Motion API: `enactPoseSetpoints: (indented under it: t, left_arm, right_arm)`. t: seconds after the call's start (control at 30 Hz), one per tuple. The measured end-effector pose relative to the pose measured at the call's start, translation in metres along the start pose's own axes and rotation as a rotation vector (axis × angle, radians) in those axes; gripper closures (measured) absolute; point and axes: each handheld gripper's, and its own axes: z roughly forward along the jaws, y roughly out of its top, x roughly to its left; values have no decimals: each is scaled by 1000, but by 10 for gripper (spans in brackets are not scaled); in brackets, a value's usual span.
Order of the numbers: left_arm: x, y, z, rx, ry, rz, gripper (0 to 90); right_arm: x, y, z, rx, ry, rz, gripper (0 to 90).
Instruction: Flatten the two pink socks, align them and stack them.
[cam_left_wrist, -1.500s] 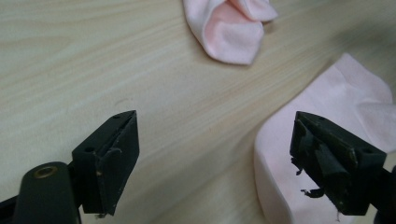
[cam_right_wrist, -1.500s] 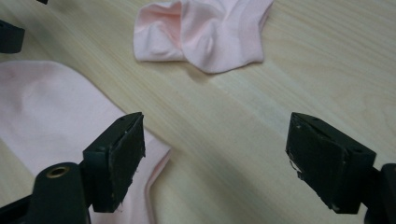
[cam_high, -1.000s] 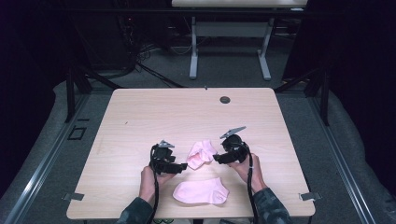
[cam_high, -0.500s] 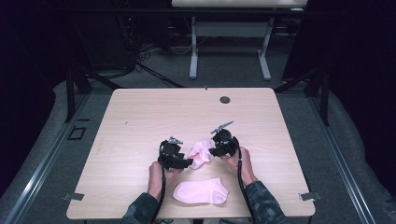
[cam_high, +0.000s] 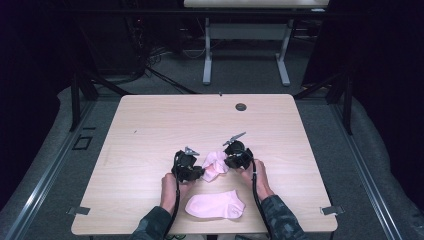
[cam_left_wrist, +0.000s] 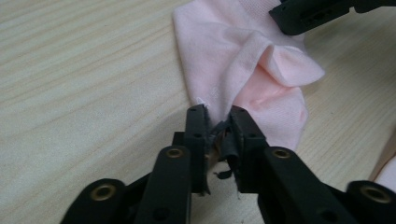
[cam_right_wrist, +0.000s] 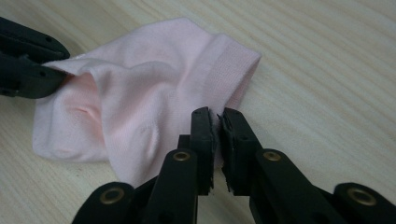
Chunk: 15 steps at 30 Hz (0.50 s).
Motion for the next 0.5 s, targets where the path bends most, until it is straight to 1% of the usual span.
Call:
enactPoseSetpoints:
  t: [0.03, 0.07, 0.1, 0.13, 0.17, 0.2, 0.23, 0.27, 0.3, 0.37, 0.4, 0.43, 0.47, 0.5]
  left_arm:
    - [0, 0, 0, -5, 10, 12, 849]
    - [0, 0, 0, -9, 10, 10, 871]
    - [0, 0, -1, -15, 15, 12, 881]
    - [0, -1, -2, -21, 25, 20, 885]
    - [1, -1, -5, -26, 34, 31, 888]
    - [2, -1, -8, -32, 39, 32, 890]
    - [4, -1, -13, -47, 51, 33, 890]
    - [5, -2, -20, -58, 69, 45, 891]
    - [6, -2, -29, -67, 94, 64, 891]
    - [8, -2, -43, -89, 139, 87, 891]
    - [9, -2, -52, -92, 158, 102, 891]
    - [10, -2, -60, -103, 183, 116, 891]
    - [9, -2, -68, -119, 219, 138, 891]
    - [8, -2, -74, -120, 229, 156, 891]
  right_arm:
    - [0, 0, -1, 10, -2, -8, 842]
    - [0, 0, -1, 8, 0, -11, 845]
    - [2, -2, 1, -32, 6, 17, 847]
    - [1, 0, -3, 0, 7, -8, 847]
    - [1, 0, -5, -4, 9, -14, 848]
    - [3, 0, -8, -29, 11, -4, 848]
    - [5, 0, -11, -37, 12, -7, 848]
    - [6, 1, -15, -44, 17, -14, 848]
    - [9, 3, -18, -63, 28, -15, 848]
    - [16, 7, -27, -83, 44, -37, 848]
    - [19, 9, -29, -97, 54, -27, 848]
    - [23, 12, -32, -108, 62, -36, 848]
    - [27, 14, -36, -115, 68, -41, 847]
    - [31, 17, -40, -125, 82, -44, 847]
